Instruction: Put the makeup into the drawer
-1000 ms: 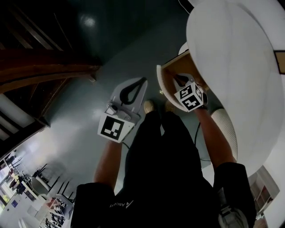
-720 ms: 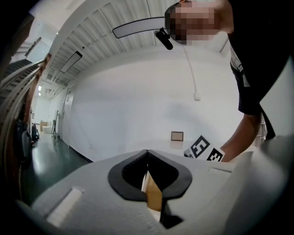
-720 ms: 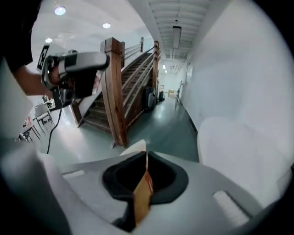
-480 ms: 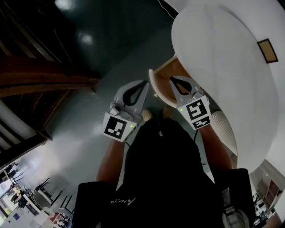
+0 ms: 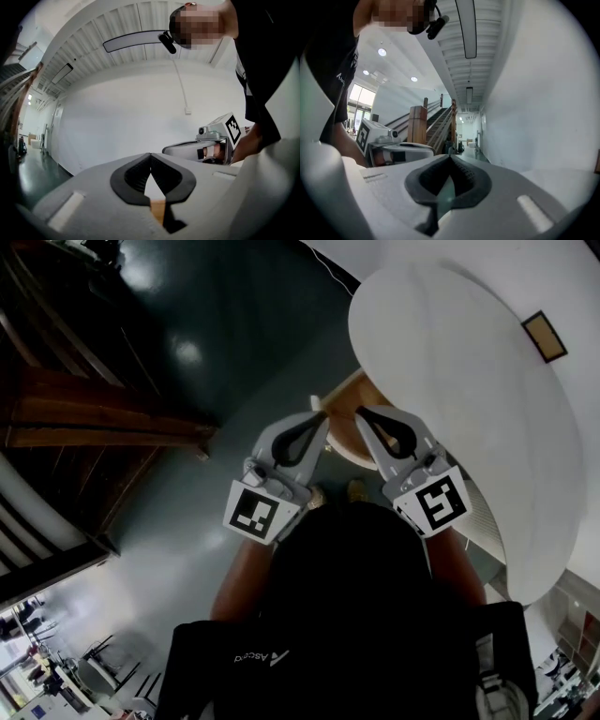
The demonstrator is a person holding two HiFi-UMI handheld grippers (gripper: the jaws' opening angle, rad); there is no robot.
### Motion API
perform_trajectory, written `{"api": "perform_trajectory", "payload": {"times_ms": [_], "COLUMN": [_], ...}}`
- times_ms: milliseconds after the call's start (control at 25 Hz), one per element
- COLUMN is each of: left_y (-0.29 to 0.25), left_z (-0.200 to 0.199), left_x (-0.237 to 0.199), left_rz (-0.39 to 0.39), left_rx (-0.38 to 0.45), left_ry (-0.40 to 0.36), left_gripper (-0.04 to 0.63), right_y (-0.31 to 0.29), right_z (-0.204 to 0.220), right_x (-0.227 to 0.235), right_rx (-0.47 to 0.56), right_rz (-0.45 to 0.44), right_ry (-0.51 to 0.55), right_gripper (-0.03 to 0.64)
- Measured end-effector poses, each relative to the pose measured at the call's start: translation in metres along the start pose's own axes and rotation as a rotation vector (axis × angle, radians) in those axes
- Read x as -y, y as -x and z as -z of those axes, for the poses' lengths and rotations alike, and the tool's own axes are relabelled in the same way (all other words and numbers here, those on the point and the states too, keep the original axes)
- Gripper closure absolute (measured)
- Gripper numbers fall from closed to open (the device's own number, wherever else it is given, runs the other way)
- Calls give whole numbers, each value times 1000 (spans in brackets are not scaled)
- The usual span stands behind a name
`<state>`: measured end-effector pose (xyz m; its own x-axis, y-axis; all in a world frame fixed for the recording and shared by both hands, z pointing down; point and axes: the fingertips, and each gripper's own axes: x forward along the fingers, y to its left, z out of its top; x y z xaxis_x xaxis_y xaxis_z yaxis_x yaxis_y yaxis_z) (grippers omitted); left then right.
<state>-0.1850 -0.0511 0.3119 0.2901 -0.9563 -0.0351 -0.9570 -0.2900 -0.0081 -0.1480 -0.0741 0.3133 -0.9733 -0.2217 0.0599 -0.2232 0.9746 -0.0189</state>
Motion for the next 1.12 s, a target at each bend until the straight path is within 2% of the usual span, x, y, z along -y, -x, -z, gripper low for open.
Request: {"api": "perform_trajectory", "payload": {"times_ms": [160, 440, 1120], "left_y": [2, 3, 12], "left_z": [-17, -35, -39], "left_x": [8, 16, 22], "left_rz": [19, 34, 35], "left_rx": [21, 59, 63], "left_ry": [-12, -31, -37], "left_gripper": [584, 584, 584], "right_y": [11, 30, 45], "right_z": [-20, -30, -26], "right_x": [-13, -11, -16], "right_rx": [77, 123, 100], "right_rz": [-13, 15, 15], "right_ry": [-1, 23, 42], "right_gripper": [614, 614, 614]}}
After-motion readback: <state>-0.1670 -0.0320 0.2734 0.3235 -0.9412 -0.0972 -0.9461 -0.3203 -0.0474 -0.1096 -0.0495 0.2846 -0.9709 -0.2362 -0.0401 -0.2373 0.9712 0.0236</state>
